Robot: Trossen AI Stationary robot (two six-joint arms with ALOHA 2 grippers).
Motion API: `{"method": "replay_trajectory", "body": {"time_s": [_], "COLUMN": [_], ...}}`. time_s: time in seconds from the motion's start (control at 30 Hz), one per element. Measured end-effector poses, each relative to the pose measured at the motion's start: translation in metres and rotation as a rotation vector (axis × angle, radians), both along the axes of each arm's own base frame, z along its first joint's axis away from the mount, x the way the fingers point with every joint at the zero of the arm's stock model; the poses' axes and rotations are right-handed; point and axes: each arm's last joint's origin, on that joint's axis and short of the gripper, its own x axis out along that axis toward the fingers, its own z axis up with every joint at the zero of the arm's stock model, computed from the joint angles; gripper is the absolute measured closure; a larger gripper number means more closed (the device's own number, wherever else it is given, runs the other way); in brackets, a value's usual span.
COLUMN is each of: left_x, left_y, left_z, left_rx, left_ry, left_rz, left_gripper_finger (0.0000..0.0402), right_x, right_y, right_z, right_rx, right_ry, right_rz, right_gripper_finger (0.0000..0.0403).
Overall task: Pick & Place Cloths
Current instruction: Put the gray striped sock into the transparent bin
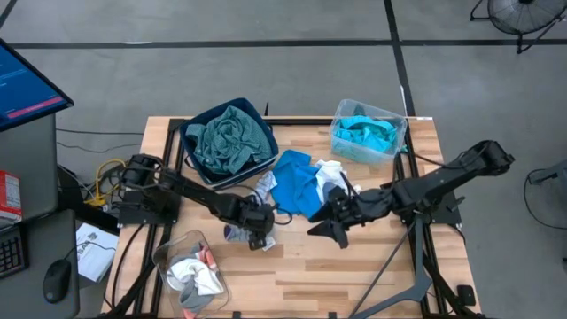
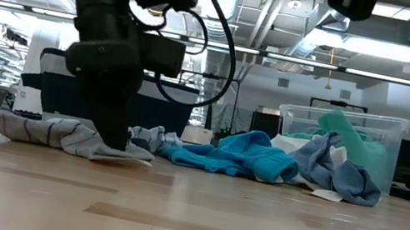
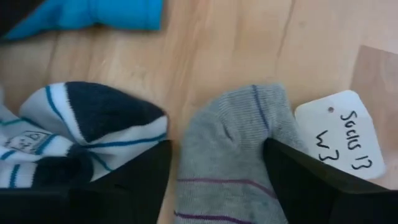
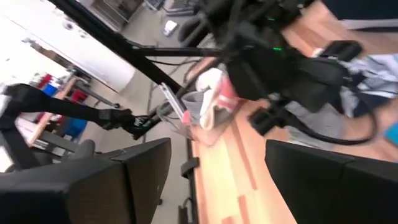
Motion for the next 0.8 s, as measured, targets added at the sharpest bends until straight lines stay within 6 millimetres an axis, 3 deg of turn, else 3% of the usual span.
{"method": "replay_trajectory", "body": {"time_s": [0.13,0.3,0.47,0.53,0.63,0.8], "left_x": [-0.001,-0.004,-0.015,-0.025,-0.052,-0.117], "left_y": [0.0,0.0,0.002,0.002,-0.004,-0.021], "left_z": [-0.003,0.017,0.067,0.097,0.143,0.207], "left_rx": [-0.021,-0.058,-0.082,-0.107,-0.184,-0.421], "left_ry": [0.023,-0.034,-0.211,-0.317,-0.48,-0.687], "left_rz": [-0.001,-0.006,0.028,0.049,0.04,-0.127], "left_gripper_finger": [0.0223,0.0378,0.0399,0.04,0.0401,0.0401], "right_x": [-0.001,-0.003,-0.003,-0.003,-0.003,-0.003], "right_y": [0.005,0.008,0.007,0.007,0.007,0.007], "right_z": [0.002,0.003,0.003,0.003,0.003,0.003], "right_rx": [0.001,-0.02,-0.032,-0.033,-0.035,-0.036], "right_ry": [-0.029,-0.038,-0.04,-0.04,-0.042,-0.041], "right_rz": [0.001,-0.035,-0.053,-0.054,-0.06,-0.061], "right_gripper_finger": [0.0148,0.0148,0.0148,0.0148,0.0148,0.0148]}}
